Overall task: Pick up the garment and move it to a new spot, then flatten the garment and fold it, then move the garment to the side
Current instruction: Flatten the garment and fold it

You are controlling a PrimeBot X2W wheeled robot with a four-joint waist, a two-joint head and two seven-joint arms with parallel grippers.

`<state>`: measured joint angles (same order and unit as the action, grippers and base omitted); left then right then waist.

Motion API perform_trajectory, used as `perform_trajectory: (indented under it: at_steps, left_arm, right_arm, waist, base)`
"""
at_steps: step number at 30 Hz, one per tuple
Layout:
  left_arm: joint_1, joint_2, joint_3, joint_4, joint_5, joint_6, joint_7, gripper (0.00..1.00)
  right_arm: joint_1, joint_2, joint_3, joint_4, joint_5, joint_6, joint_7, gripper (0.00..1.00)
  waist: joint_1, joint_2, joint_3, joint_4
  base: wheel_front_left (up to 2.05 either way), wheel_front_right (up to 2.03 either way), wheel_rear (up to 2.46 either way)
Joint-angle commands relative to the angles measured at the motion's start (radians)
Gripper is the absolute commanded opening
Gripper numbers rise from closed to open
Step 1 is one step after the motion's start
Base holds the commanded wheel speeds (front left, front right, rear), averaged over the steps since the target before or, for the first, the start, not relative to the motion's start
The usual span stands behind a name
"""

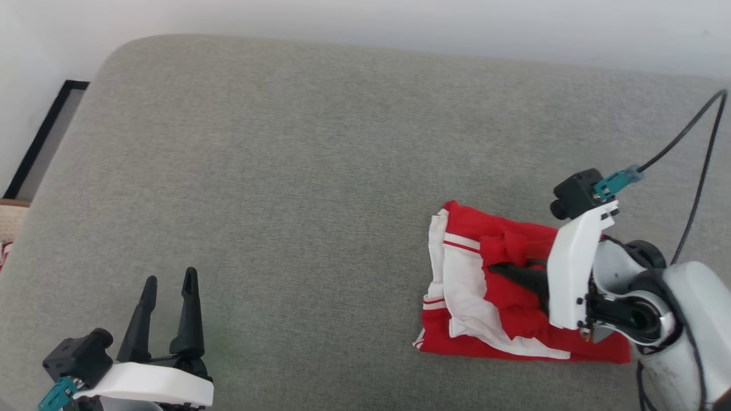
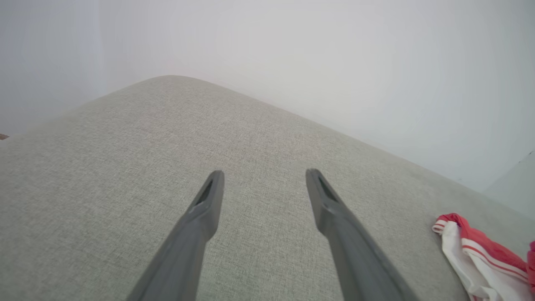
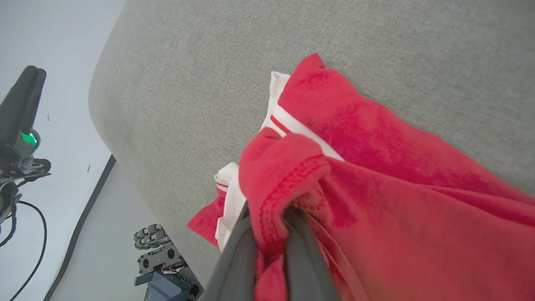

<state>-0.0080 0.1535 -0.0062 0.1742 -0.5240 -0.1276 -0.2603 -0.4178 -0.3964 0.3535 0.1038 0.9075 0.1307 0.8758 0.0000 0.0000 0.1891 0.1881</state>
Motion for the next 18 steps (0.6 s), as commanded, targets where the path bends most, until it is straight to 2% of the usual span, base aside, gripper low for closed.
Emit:
perform_trajectory:
  at_steps: [1, 2, 3, 7, 11, 18]
  left_arm:
    - [-0.007, 0.000, -0.004, 0.001, -0.005, -0.003, -0.006, 1.00]
    - [-0.007, -0.002, -0.005, 0.002, -0.009, -0.003, -0.006, 1.00]
    - [-0.008, -0.005, -0.007, 0.003, -0.014, -0.003, -0.006, 1.00]
    - [0.002, 0.000, -0.006, 0.006, -0.022, -0.003, -0.006, 1.00]
    - [0.020, 0.001, 0.017, 0.003, -0.040, -0.003, -0.006, 1.00]
    - [0.034, 0.009, 0.058, 0.004, -0.055, -0.003, -0.006, 1.00]
  right_arm:
    - [-0.014, 0.011, 0.010, 0.016, -0.009, 0.000, -0.016, 0.09]
    - [-0.020, 0.014, 0.016, 0.028, -0.013, 0.000, -0.023, 0.42]
    - [-0.026, 0.013, 0.025, 0.035, -0.021, 0.000, -0.032, 1.00]
    - [-0.040, 0.014, 0.032, 0.054, -0.010, 0.000, -0.053, 1.00]
    - [-0.044, -0.006, 0.020, 0.020, 0.009, 0.000, -0.081, 1.00]
    - [-0.010, -0.058, -0.050, -0.051, -0.006, 0.000, -0.218, 1.00]
  waist:
    - [0.0000, 0.0000, -0.008, 0.018]
    - [0.0000, 0.0000, -0.009, 0.023]
    - [0.0000, 0.0000, -0.011, 0.027]
    - [0.0000, 0.0000, -0.022, 0.025]
    - [0.0000, 0.0000, -0.035, 0.003]
    - [0.0000, 0.0000, -0.052, -0.052]
  base:
    - [0.00, 0.00, 0.00]
    - [0.00, 0.00, 0.00]
    - [0.00, 0.00, 0.00]
    - [0.00, 0.00, 0.00]
    - [0.00, 0.00, 0.00]
    - [0.00, 0.00, 0.00]
